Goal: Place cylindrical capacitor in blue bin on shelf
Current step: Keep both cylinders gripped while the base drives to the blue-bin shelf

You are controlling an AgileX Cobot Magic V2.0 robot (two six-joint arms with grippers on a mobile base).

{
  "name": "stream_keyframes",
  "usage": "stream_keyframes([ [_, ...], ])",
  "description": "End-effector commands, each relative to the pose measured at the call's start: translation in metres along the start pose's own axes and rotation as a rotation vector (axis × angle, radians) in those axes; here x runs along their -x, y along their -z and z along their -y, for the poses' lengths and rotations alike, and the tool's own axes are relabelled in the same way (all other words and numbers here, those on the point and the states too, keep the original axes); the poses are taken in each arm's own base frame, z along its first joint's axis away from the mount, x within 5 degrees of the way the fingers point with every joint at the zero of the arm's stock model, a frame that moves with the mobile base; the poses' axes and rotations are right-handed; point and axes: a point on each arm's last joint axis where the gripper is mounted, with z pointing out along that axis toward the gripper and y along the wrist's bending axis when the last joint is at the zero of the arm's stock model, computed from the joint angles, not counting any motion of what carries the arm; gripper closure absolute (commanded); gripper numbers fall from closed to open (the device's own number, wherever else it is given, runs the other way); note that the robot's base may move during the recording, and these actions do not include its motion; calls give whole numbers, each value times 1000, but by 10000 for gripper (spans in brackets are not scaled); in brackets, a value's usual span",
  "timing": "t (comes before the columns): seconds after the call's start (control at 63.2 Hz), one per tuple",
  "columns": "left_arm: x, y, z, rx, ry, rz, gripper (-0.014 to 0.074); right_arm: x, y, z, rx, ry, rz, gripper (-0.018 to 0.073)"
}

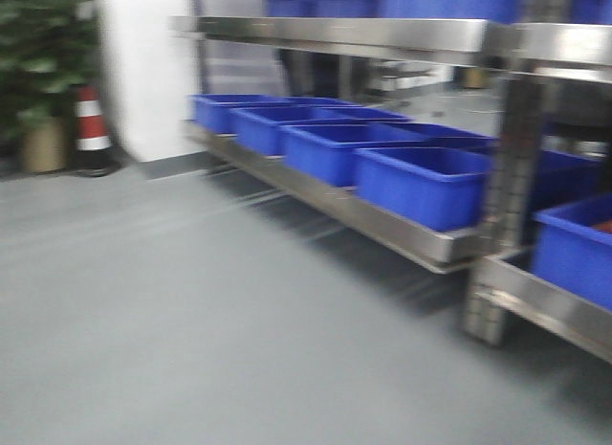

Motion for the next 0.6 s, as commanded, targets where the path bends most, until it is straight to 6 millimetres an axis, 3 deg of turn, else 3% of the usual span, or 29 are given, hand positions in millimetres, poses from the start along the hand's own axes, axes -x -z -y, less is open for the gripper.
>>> stream_keyframes([
  [0.0, 4, 4, 1, -9, -2, 29, 708, 5, 3, 1, -11, 8, 41, 713],
  [0.585, 4, 4, 1, -9, -2, 29, 708, 5, 3, 1, -11, 8, 41, 713],
])
